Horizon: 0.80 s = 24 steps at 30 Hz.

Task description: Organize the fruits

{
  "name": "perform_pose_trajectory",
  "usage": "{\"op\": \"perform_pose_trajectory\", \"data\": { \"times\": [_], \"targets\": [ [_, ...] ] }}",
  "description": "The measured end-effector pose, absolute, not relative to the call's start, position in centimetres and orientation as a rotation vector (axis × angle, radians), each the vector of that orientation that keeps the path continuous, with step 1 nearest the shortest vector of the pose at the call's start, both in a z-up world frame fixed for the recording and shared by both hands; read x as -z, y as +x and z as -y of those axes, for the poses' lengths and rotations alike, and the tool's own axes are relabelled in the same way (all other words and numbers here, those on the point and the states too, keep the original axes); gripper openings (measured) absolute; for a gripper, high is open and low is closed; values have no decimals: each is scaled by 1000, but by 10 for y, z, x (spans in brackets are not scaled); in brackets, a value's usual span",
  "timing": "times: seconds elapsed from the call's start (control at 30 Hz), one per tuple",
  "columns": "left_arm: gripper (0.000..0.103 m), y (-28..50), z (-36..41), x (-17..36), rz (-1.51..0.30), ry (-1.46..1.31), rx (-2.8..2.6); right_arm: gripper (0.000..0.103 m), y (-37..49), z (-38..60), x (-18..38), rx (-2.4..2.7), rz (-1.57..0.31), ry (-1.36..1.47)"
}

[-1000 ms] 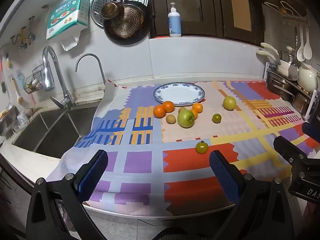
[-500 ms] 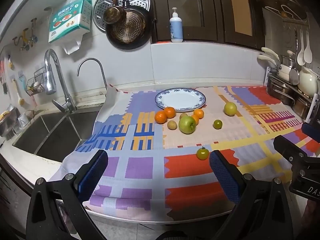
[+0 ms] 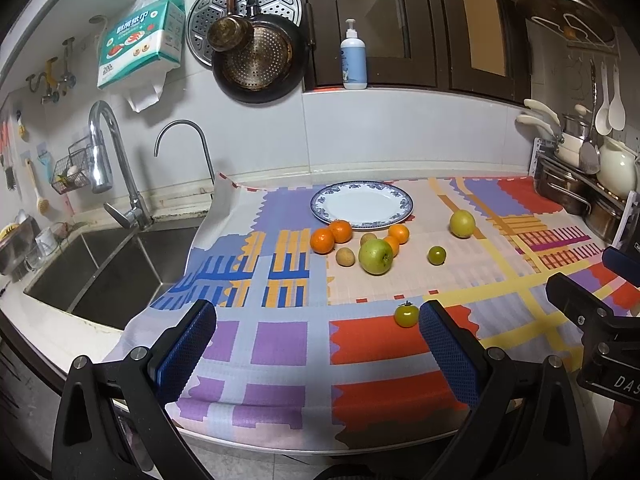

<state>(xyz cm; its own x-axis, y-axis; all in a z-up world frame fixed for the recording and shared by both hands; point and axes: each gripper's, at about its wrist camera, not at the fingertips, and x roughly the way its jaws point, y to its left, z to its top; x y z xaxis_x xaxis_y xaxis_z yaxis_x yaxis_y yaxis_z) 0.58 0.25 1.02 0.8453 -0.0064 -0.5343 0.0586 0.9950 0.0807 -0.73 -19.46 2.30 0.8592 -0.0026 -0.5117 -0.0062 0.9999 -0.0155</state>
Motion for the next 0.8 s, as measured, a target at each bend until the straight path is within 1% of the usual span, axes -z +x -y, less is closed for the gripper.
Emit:
{"op": "perform_pose_trajectory", "data": {
  "times": [0.8],
  "targets": [
    [103, 4, -2, -11, -553, 93, 43, 102, -7, 196, -24, -1, -533, -18]
  ]
}}
